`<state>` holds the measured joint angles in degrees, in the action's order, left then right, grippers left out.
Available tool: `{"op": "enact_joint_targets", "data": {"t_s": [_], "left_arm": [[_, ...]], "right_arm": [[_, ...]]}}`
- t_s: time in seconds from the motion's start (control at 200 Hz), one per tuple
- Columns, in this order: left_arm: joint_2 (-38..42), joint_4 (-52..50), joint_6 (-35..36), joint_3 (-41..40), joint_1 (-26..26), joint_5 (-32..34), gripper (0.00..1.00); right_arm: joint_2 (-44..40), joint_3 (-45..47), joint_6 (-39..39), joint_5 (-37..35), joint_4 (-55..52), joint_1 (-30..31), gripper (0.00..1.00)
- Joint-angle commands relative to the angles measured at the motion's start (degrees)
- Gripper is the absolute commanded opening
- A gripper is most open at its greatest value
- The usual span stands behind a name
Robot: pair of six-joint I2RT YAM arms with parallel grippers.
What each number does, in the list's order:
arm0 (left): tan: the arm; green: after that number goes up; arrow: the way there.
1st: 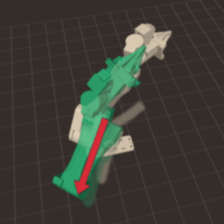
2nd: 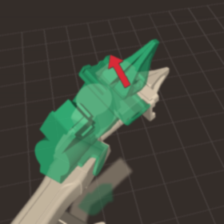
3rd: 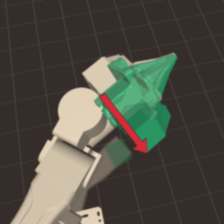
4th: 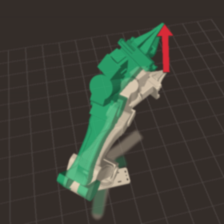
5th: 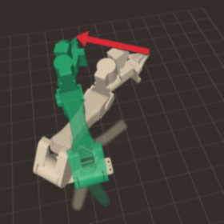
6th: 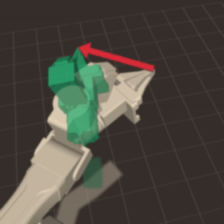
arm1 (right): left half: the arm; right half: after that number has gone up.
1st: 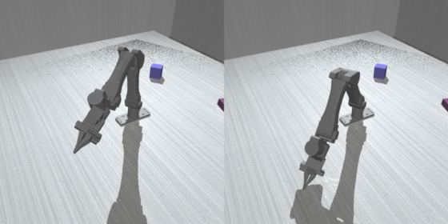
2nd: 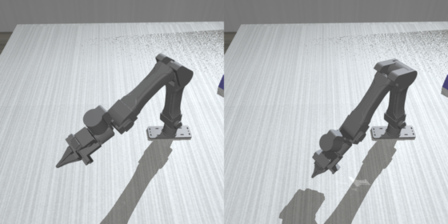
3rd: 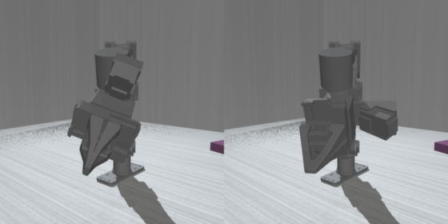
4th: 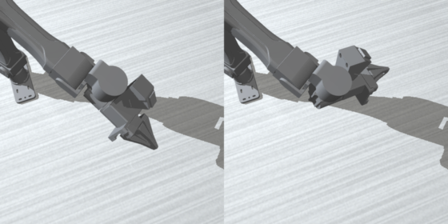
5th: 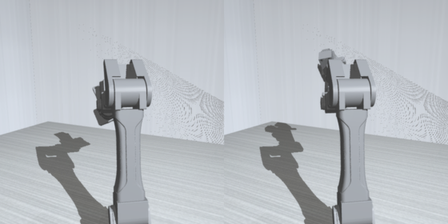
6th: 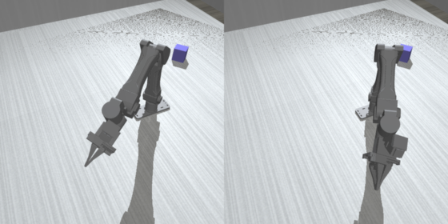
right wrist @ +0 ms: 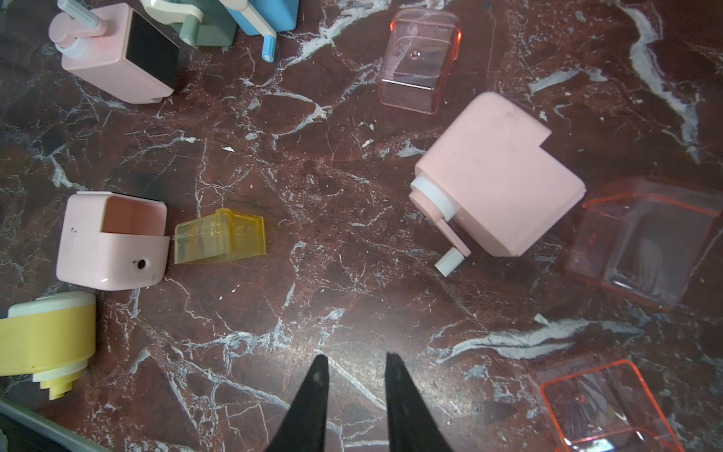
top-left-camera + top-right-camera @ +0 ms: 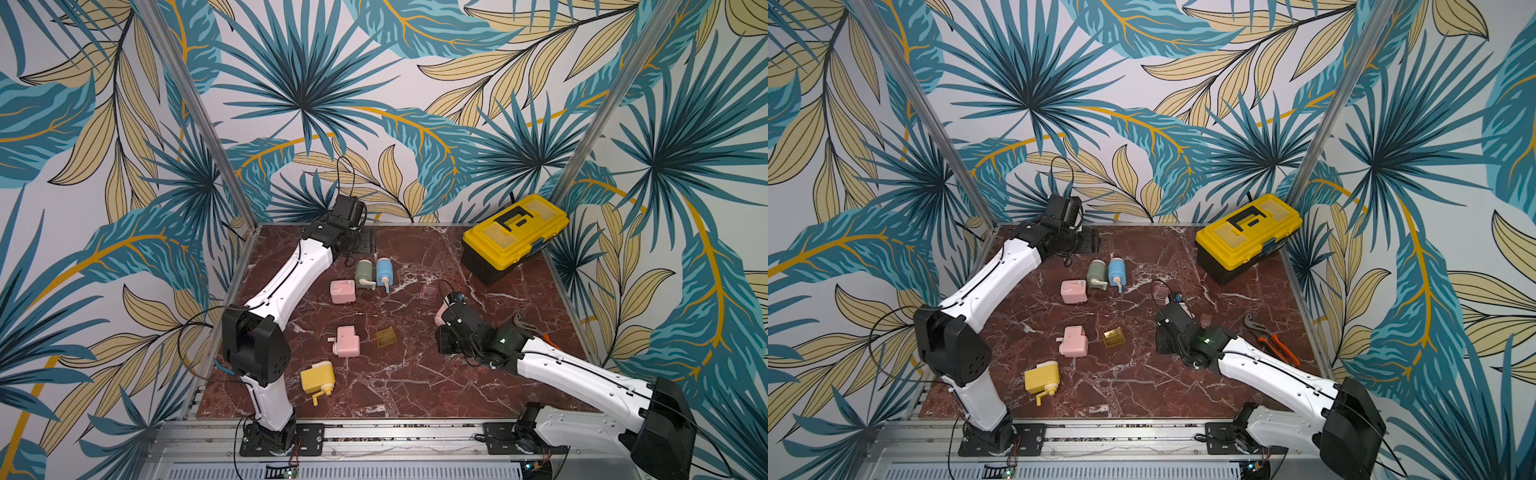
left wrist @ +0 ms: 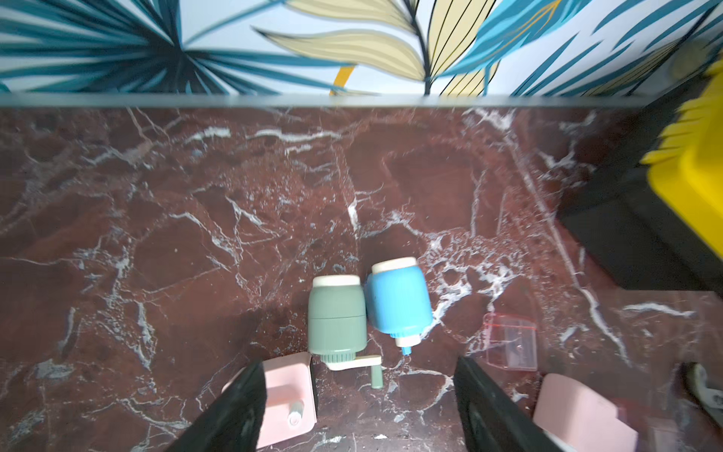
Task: Put the tray back into the pencil sharpener
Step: Place the pencil sharpener at the center of the board, then pick up the container from the center of the board.
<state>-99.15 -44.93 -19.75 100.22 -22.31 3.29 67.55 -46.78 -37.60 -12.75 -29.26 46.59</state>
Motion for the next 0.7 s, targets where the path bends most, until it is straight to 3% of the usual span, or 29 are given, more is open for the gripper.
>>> {"op": "enact_joint_targets", "data": {"t_s": [0.0, 0.22, 0.436, 0.696], "left_arm": [[5.81, -0.43, 0.5, -5.18, -0.14, -1.37, 0.78], [18.05, -0.25, -4.29, -20.37, -0.67, -0.22, 0.78], [30.33, 0.44, -7.17, -34.26, -3.72, 5.75, 0.76], [44.44, 1.19, -13.71, -47.02, -5.82, 9.9, 0.76]], "right_arm": [[2.58, -2.61, 2.92, 0.53, -1.07, -0.09, 0.28], [7.53, -7.16, 8.34, 2.71, 0.34, -0.09, 0.32], [11.02, -10.47, 12.62, 5.16, 1.66, -0.1, 0.36], [15.95, -12.98, 20.77, 13.41, 4.74, -0.07, 0.47]]}}
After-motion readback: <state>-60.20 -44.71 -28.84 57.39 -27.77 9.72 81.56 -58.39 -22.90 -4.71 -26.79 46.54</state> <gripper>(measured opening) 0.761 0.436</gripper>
